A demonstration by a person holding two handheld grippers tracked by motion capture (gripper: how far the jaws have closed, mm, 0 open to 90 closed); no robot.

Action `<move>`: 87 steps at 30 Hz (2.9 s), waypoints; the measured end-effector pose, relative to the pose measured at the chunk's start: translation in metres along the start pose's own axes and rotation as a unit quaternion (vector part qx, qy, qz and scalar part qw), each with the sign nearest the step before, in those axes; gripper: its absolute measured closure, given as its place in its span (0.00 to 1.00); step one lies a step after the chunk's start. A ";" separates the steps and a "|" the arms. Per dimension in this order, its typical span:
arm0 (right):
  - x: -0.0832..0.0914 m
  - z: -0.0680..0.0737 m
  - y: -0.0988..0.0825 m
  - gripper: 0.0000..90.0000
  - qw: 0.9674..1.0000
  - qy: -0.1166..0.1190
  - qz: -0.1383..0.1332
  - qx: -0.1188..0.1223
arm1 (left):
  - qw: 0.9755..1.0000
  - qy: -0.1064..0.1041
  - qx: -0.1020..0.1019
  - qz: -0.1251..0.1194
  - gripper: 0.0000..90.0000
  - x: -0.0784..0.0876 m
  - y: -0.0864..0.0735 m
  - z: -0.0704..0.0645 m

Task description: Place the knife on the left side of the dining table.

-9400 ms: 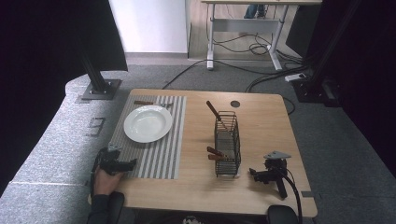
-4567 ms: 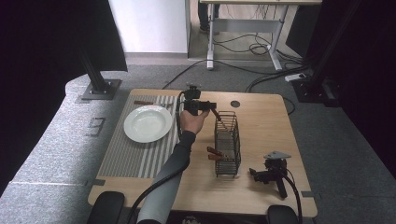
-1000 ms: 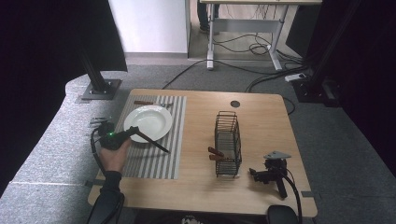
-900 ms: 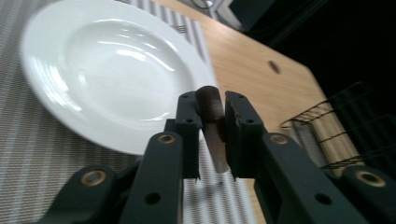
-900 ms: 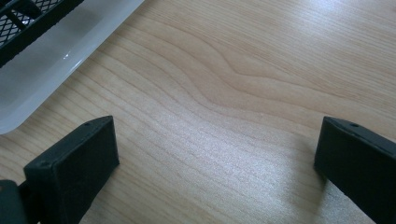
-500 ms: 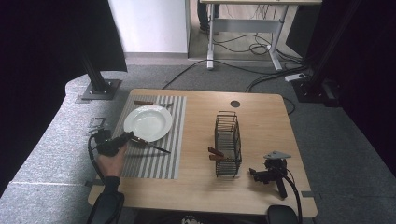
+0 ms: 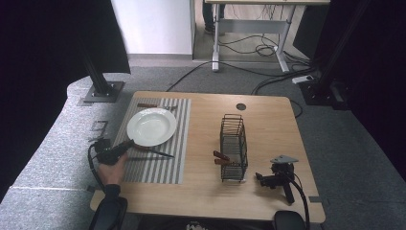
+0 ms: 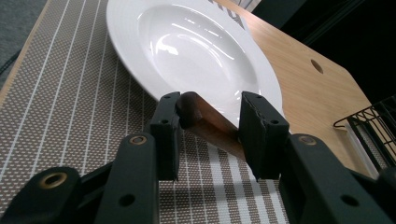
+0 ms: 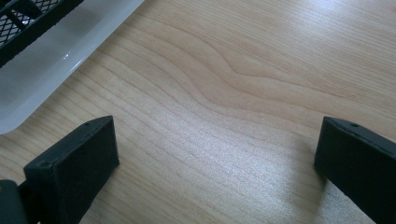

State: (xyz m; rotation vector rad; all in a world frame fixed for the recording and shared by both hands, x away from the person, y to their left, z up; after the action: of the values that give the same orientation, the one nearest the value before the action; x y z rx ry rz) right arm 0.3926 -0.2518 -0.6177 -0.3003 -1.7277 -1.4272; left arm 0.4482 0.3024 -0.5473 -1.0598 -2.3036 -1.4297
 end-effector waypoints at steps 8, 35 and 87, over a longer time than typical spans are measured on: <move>0.000 0.000 0.000 0.00 1.000 0.000 0.000 0.000 | 1.000 -0.005 0.009 -0.001 0.64 -0.004 -0.007 0.012; 0.000 0.000 0.000 0.00 1.000 0.000 0.000 0.000 | 0.996 0.065 -0.054 0.041 0.55 -0.018 -0.024 0.037; 0.000 0.000 0.000 0.00 1.000 0.000 0.000 0.000 | 0.954 0.118 -0.242 0.133 0.00 -0.016 -0.064 0.019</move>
State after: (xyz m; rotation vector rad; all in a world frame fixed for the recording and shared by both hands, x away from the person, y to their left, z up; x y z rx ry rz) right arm 0.3926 -0.2518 -0.6177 -0.2998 -1.7275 -1.4277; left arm 0.4188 0.2944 -0.6091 -1.1861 -1.6099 -1.9308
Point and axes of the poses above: each handheld gripper's, and its own axes: x roughly backward along the jaws, y roughly out of its top, z roughly to its left, the point moved 8 cm from there along -x, roughly forward along the jaws, and after that the axes turned 2 degrees about z, right-handed, at the moved point
